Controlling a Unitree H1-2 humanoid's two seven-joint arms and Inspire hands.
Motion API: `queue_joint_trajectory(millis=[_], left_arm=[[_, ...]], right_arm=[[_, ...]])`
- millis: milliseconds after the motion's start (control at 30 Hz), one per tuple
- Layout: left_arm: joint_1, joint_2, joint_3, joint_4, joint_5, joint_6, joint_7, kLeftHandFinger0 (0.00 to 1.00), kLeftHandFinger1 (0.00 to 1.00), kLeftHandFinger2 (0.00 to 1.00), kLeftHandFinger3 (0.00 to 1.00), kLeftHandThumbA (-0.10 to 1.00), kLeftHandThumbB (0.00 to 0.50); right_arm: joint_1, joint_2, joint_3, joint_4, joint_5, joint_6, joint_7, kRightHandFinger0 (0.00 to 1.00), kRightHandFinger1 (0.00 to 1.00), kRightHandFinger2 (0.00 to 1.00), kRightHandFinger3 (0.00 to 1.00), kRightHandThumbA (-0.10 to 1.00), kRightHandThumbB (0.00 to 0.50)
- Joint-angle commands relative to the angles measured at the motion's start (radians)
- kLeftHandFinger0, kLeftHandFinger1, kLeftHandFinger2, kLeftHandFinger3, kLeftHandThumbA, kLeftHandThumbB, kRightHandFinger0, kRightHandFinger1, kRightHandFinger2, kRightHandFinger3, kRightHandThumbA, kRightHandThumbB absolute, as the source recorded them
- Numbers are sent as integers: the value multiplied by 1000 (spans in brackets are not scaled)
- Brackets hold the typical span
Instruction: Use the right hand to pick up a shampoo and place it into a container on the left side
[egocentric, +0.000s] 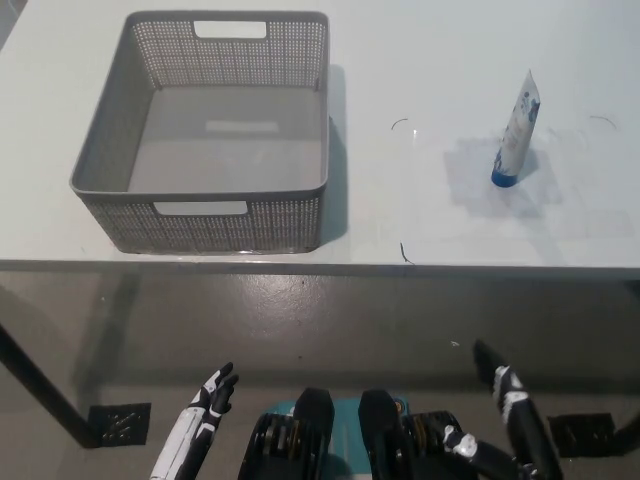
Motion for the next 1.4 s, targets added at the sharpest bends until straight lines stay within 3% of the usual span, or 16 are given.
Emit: queue_joint_trajectory(millis=[0,133,200,333,433,533,700,800,967,1200,1367], left_arm=[[-8,11,0,-20,6,-52,-8,1000,1000,1000,1000,1000,219],[-2,6,2,-21,-2,-49,-9,1000,1000,1000,1000,1000,218],[-1,5,1,-18,7,-53,-4,1000,1000,1000,1000,1000,213],[-2,5,1,-7,5,-63,-5,1000,1000,1000,1000,1000,222],[22,0,-1,-9,9,-65,1,1000,1000,1000,1000,1000,227],[54,-2,-2,-10,5,-79,0,1000,1000,1000,1000,1000,200],[72,-5,-4,-13,13,-78,1,1000,1000,1000,1000,1000,208],[68,-5,-1,-4,8,-82,0,1000,1000,1000,1000,1000,230],[71,-7,0,-6,13,-84,5,1000,1000,1000,1000,1000,225],[79,-8,0,-14,5,-75,-3,1000,1000,1000,1000,1000,221],[75,-6,-1,-6,17,-91,4,1000,1000,1000,1000,1000,214]], right_arm=[[-8,10,-8,-124,-76,-94,-102,1000,1000,1000,1000,1000,337],[-20,30,-32,-213,-117,-78,-83,1000,1000,1000,1000,1000,414],[-53,31,-44,-262,-126,-46,-80,1000,1000,1000,1000,1000,391],[-127,27,-70,-307,-130,-12,-75,1000,1000,1000,1000,1000,394],[-177,29,-88,-340,-129,35,-71,1000,1000,1000,1000,957,378],[-242,26,-111,-307,-93,69,-72,1000,1000,1000,1000,896,381],[-354,-2,-154,-217,-77,131,-64,1000,1000,1000,1000,933,388],[-453,-26,-180,-116,-115,150,-89,1000,1000,1000,1000,983,363],[-557,-46,-204,18,-88,157,-94,1000,1000,1000,1000,957,310],[-655,-62,-235,188,-25,174,-76,1000,1000,1000,1000,949,318],[-721,-84,-242,322,-39,195,-94,1000,1000,1000,1000,1000,391]])
